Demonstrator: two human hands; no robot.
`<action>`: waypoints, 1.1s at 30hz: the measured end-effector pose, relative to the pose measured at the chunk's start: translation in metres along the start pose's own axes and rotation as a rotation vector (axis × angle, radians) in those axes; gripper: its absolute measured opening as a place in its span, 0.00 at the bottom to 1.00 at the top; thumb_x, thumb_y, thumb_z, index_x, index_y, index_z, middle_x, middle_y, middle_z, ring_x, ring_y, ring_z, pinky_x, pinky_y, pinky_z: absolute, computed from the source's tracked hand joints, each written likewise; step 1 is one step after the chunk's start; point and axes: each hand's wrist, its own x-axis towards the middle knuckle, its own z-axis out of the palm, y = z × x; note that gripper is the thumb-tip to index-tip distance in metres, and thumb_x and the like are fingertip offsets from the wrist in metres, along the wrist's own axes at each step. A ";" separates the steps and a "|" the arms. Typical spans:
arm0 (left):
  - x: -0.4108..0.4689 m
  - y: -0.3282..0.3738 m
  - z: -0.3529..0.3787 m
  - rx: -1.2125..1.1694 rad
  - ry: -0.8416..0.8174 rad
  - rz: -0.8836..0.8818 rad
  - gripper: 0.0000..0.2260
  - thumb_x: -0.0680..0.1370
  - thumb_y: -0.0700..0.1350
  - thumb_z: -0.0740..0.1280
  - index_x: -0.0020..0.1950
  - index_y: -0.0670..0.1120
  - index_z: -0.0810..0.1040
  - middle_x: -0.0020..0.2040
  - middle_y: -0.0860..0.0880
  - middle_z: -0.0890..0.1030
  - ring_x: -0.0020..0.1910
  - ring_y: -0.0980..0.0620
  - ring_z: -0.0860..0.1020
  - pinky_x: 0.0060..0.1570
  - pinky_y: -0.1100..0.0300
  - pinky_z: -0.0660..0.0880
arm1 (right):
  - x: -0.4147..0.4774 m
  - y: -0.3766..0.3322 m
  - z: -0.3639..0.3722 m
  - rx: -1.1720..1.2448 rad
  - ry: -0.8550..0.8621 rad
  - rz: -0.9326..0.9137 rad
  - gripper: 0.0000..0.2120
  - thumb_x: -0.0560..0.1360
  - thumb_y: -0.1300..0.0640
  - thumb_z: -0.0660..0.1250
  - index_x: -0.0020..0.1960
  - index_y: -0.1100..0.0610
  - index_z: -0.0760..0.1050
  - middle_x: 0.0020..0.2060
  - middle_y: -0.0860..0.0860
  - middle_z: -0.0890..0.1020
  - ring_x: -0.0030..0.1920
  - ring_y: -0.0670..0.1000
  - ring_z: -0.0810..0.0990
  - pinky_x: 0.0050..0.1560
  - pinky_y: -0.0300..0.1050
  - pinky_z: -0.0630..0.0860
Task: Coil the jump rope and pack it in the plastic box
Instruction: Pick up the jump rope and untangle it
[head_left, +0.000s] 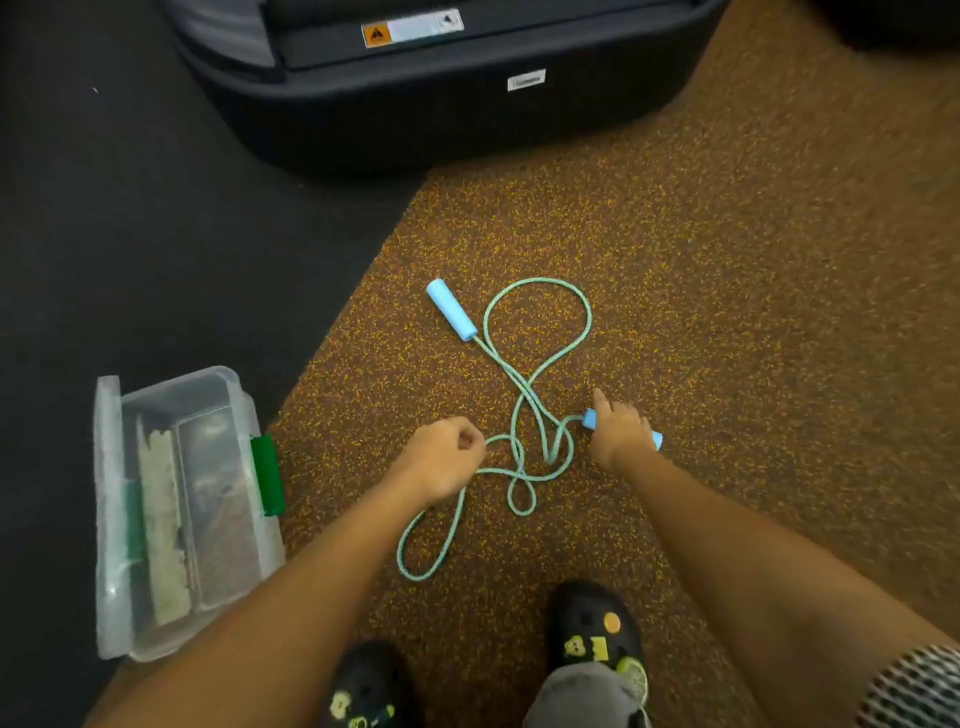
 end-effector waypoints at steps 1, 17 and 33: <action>0.002 -0.002 0.001 -0.017 -0.004 0.004 0.07 0.79 0.48 0.59 0.50 0.48 0.75 0.46 0.50 0.77 0.45 0.49 0.76 0.42 0.59 0.69 | 0.000 -0.002 0.002 -0.040 0.031 0.007 0.30 0.78 0.62 0.55 0.76 0.57 0.47 0.72 0.60 0.62 0.71 0.61 0.61 0.73 0.57 0.57; -0.011 0.004 -0.029 -0.314 0.055 -0.217 0.21 0.80 0.55 0.52 0.38 0.43 0.74 0.45 0.41 0.80 0.44 0.45 0.77 0.48 0.56 0.73 | -0.077 -0.088 -0.067 0.779 -0.073 -0.337 0.13 0.72 0.55 0.69 0.50 0.60 0.70 0.39 0.52 0.74 0.40 0.52 0.79 0.39 0.48 0.82; -0.156 0.006 -0.138 -0.351 0.067 0.309 0.15 0.80 0.46 0.59 0.34 0.46 0.74 0.29 0.49 0.71 0.27 0.59 0.71 0.33 0.65 0.68 | -0.201 -0.168 -0.136 0.181 0.381 -1.069 0.19 0.74 0.54 0.64 0.64 0.53 0.71 0.64 0.53 0.72 0.66 0.54 0.66 0.67 0.51 0.61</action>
